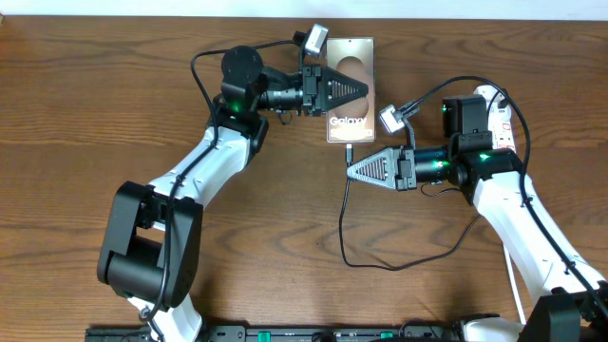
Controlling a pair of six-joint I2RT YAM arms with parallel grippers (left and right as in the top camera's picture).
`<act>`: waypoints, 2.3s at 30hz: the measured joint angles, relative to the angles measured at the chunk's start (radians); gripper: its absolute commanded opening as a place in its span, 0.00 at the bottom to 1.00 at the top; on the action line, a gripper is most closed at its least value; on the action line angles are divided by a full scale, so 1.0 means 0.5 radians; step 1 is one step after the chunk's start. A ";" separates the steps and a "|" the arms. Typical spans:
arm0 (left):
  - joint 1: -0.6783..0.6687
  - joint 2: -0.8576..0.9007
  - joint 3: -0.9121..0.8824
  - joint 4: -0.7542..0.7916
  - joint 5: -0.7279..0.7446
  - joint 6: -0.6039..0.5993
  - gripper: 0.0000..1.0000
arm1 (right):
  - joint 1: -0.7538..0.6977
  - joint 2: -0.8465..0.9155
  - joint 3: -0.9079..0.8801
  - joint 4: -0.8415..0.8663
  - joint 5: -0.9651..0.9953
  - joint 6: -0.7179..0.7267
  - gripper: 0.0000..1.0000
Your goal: Plug charger to phone and switch on socket
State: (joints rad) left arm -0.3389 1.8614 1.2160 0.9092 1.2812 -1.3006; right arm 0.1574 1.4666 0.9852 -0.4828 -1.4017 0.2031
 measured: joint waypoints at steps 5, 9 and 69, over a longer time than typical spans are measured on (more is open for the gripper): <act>0.005 0.000 0.000 0.001 0.000 0.000 0.07 | 0.000 0.000 0.000 0.005 0.000 0.003 0.01; 0.005 0.000 0.000 0.000 0.000 0.000 0.07 | 0.000 0.000 0.000 0.021 0.000 0.005 0.01; 0.005 0.000 0.000 0.001 0.007 -0.017 0.07 | -0.043 0.000 0.000 0.065 0.039 0.049 0.01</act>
State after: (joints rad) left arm -0.3363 1.8614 1.2160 0.9096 1.2846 -1.3090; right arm 0.1360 1.4666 0.9852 -0.4503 -1.3823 0.2276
